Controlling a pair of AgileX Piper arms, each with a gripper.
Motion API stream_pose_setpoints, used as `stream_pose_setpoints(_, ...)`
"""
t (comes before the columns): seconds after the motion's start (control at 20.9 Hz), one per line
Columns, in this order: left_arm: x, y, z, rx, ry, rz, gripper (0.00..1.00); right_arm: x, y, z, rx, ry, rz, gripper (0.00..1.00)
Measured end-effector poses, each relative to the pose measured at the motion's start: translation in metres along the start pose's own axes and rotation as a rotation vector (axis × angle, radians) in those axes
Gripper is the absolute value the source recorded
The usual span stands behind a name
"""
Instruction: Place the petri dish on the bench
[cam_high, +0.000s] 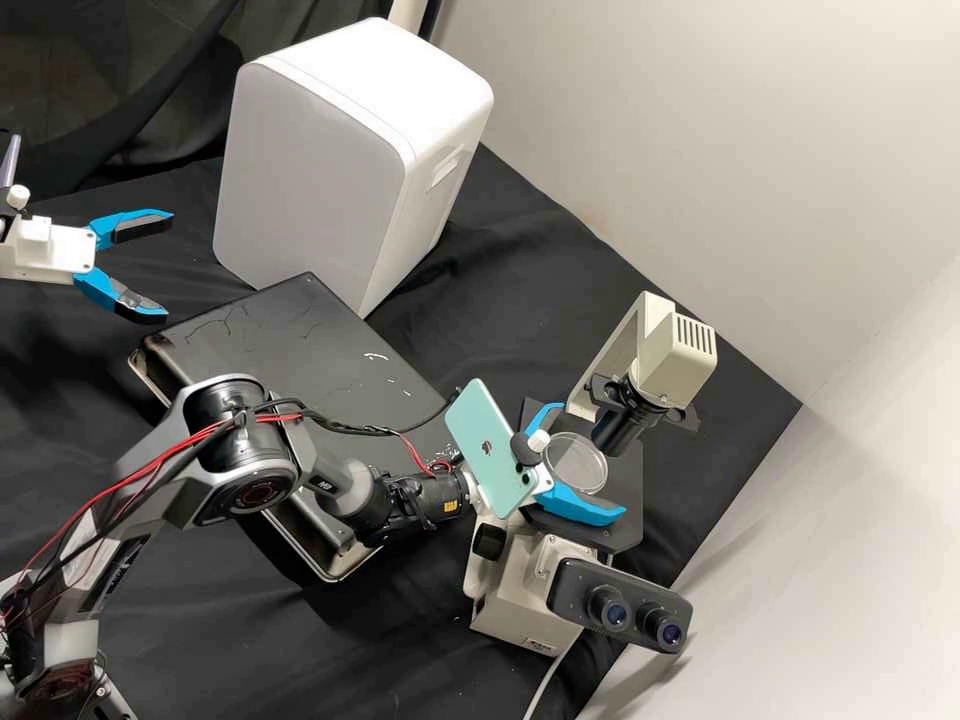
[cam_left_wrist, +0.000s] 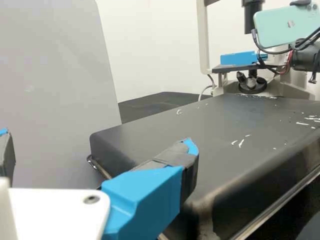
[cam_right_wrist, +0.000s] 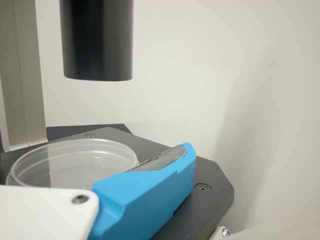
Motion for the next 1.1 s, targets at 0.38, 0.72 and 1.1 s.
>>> stream_pose_setpoints(0.38,0.0000,0.0000,0.0000,0.000,0.000,0.000,1.00,0.0042,-0.0022,0.0020,-0.001,-0.005,-0.004,0.00)
stream_pose_setpoints(0.72,0.0007,-0.0023,-0.0004,-0.002,0.001,-0.012,1.00,0.0043,-0.0020,0.0018,-0.001,-0.005,-0.003,0.00)
stream_pose_setpoints(1.1,0.0007,-0.0023,-0.0006,-0.002,0.001,-0.012,1.00,0.0043,-0.0025,0.0013,0.001,-0.004,-0.004,0.00)
